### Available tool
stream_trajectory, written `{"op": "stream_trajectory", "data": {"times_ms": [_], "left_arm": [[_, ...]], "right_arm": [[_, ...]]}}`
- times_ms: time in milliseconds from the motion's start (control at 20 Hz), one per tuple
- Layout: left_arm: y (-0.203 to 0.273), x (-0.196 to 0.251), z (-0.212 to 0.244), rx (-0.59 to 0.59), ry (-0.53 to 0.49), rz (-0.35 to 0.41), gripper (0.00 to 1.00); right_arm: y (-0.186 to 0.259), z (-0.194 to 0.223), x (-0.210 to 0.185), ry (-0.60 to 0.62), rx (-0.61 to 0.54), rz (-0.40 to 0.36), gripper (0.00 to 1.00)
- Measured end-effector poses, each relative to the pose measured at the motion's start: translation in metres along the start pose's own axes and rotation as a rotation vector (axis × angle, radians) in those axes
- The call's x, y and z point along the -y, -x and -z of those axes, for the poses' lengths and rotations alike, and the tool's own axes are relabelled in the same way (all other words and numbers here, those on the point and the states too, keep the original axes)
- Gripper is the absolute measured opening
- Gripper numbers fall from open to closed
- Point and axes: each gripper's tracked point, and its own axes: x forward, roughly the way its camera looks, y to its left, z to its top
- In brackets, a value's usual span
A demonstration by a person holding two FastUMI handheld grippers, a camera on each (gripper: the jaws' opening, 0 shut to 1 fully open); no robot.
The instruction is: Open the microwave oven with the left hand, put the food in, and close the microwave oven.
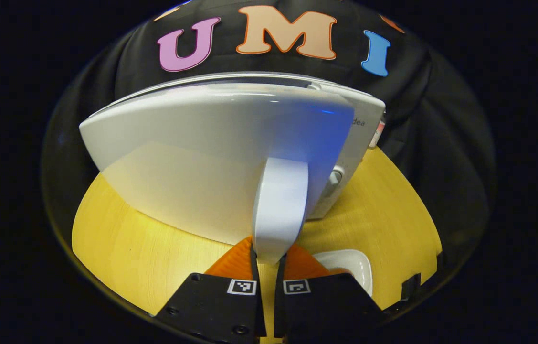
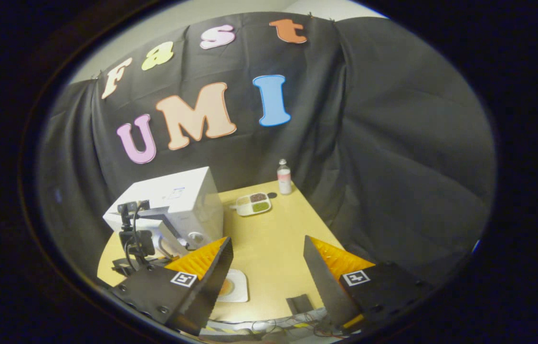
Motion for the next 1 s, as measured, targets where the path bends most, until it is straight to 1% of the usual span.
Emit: {"op": "stream_trajectory", "data": {"times_ms": [50,150,200,250,350,450,550,600,650,700,750,800,850,900,950,1000], "left_arm": [[0.007,-0.002,0.006,-0.006,-0.005,0.000,0.09],[0.019,-0.009,0.015,0.001,-0.030,-0.008,0.10],[0.025,-0.012,0.021,-0.002,-0.027,-0.017,0.11],[0.029,-0.015,0.024,0.000,-0.018,-0.026,0.11],[0.040,-0.023,0.032,-0.002,0.014,-0.044,0.16],[0.053,-0.028,0.035,0.009,0.073,-0.042,0.23],[0.063,-0.037,0.036,0.021,0.118,-0.060,0.27],[0.068,-0.045,0.037,0.030,0.123,-0.076,0.35],[0.074,-0.051,0.040,0.035,0.126,-0.096,0.41],[0.082,-0.059,0.043,0.043,0.128,-0.115,0.54],[0.090,-0.066,0.045,0.051,0.134,-0.129,0.62],[0.095,-0.072,0.047,0.056,0.144,-0.143,0.72],[0.101,-0.078,0.050,0.059,0.157,-0.156,0.76],[0.107,-0.085,0.053,0.061,0.175,-0.174,0.80],[0.114,-0.091,0.055,0.066,0.193,-0.185,0.82],[0.121,-0.097,0.056,0.074,0.209,-0.201,0.83]], "right_arm": [[-0.005,0.002,-0.008,0.003,-0.008,-0.027,0.93],[-0.012,0.005,-0.021,0.019,-0.018,-0.075,0.94],[-0.015,0.006,-0.028,0.029,-0.022,-0.099,0.92],[-0.018,0.008,-0.033,0.041,-0.027,-0.120,0.95],[-0.024,0.010,-0.043,0.066,-0.039,-0.159,0.95],[-0.029,0.016,-0.049,0.088,-0.056,-0.191,0.94],[-0.034,0.021,-0.055,0.105,-0.070,-0.220,0.94],[-0.036,0.023,-0.058,0.111,-0.076,-0.233,0.94],[-0.038,0.025,-0.062,0.117,-0.082,-0.248,0.94],[-0.039,0.027,-0.065,0.123,-0.086,-0.264,0.94],[-0.040,0.029,-0.068,0.130,-0.090,-0.278,0.92],[-0.041,0.032,-0.070,0.140,-0.095,-0.291,0.94],[-0.042,0.036,-0.072,0.151,-0.101,-0.301,0.92],[-0.044,0.039,-0.073,0.161,-0.107,-0.310,0.92],[-0.043,0.043,-0.074,0.170,-0.115,-0.317,0.92],[-0.043,0.046,-0.075,0.177,-0.121,-0.327,0.94]]}}
